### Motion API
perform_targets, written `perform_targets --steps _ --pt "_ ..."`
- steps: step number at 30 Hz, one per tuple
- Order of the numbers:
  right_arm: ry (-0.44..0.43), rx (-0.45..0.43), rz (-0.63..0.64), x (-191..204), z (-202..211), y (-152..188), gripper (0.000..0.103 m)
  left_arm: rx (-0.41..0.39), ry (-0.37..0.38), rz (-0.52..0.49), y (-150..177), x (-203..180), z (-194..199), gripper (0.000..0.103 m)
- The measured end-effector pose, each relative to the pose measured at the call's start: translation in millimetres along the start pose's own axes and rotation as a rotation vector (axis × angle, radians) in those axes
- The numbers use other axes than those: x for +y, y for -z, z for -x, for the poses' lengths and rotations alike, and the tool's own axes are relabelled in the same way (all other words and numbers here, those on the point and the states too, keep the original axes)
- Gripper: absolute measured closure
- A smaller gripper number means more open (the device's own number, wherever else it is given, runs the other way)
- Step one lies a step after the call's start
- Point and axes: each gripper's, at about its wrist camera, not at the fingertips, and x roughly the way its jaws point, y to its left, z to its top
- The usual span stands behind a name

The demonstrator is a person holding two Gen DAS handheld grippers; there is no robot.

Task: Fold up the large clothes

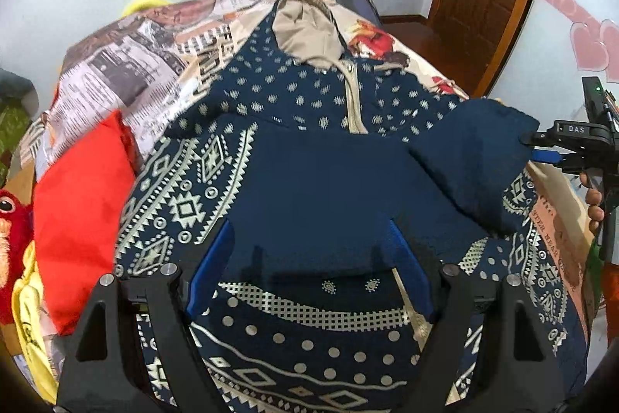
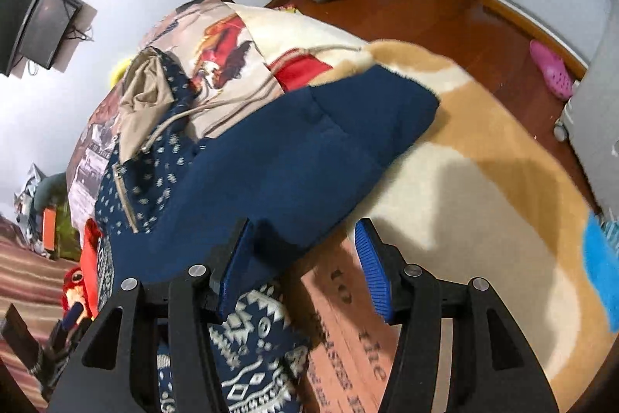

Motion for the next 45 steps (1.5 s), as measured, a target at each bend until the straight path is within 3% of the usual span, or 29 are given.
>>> perform_targets --steps 5,9,10,19,24,30,37,45 --pt "-0.02 -0.064 -0.077 -9.5 -6.4 -7.3 0.055 0.026 -0.003 0.018 1.0 3.0 -15.2 0.024" --pt "0.003 -0.092 -0.072 -7.9 -8.8 -16.0 0.09 0.032 -0.008 0.024 2.6 4.9 -19.0 0.024" --pt "0.001 -0.087 -0.067 -7.6 -10.0 -17.5 0.092 0.031 -0.009 0.026 2.9 5.5 -19.2 0.024" --pt "-0.029 -0.201 0.097 35.7 37.4 -11.8 0.097 -0.017 -0.019 0.048 5.3 16.3 5.0 0.024" --pt "-0.105 -0.264 0.211 87.7 82.6 -7.0 0.097 -0.054 -0.006 0.046 5.5 21.3 26.8 0.024" --pt "-0.187 -0.302 0.336 161.0 107.2 12.6 0.097 -0.11 -0.007 0.073 9.5 42.1 56.5 0.024" --pt "-0.212 -0.241 0.488 244.7 80.9 40.4 0.097 -0.144 -0.022 0.122 25.8 79.9 83.4 0.023" --pt "-0.213 0.008 0.592 298.8 -7.5 93.0 0.097 -0.131 -0.056 0.162 53.7 117.2 93.8 0.023"
